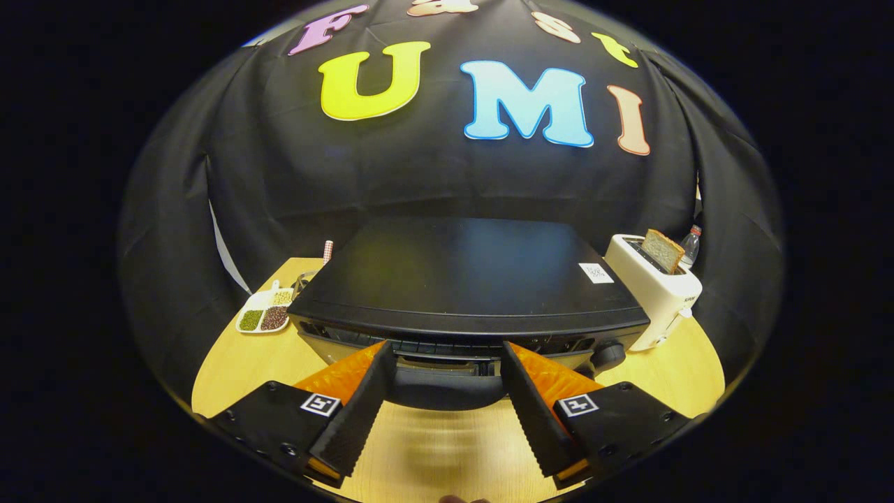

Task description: Open the toaster oven, put the food inside, and close the toaster oven door.

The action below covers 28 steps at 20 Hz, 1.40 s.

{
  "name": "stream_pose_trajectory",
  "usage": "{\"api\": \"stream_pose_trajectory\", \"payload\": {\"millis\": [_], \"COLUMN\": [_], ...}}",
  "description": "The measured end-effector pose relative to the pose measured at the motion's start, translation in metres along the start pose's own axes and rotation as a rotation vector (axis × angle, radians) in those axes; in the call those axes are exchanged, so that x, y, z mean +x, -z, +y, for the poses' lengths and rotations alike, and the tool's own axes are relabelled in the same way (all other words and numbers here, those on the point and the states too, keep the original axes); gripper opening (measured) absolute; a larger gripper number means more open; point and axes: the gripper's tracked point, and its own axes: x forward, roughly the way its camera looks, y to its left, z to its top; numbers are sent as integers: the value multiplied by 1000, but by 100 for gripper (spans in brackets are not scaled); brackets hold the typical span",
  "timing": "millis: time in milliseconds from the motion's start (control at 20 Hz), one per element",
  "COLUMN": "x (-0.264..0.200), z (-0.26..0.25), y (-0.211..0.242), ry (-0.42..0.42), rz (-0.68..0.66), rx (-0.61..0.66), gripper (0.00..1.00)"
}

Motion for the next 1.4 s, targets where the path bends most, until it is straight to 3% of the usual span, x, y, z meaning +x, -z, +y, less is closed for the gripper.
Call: {"api": "stream_pose_trajectory", "payload": {"millis": [750, 1050, 1400], "x": [-41, -39, -65], "z": [3, -9, -24], "y": [73, 151, 187], "ry": [-15, -21, -75], "rz": [112, 354, 408], "rx": [-33, 34, -59], "gripper": [97, 98, 98]}}
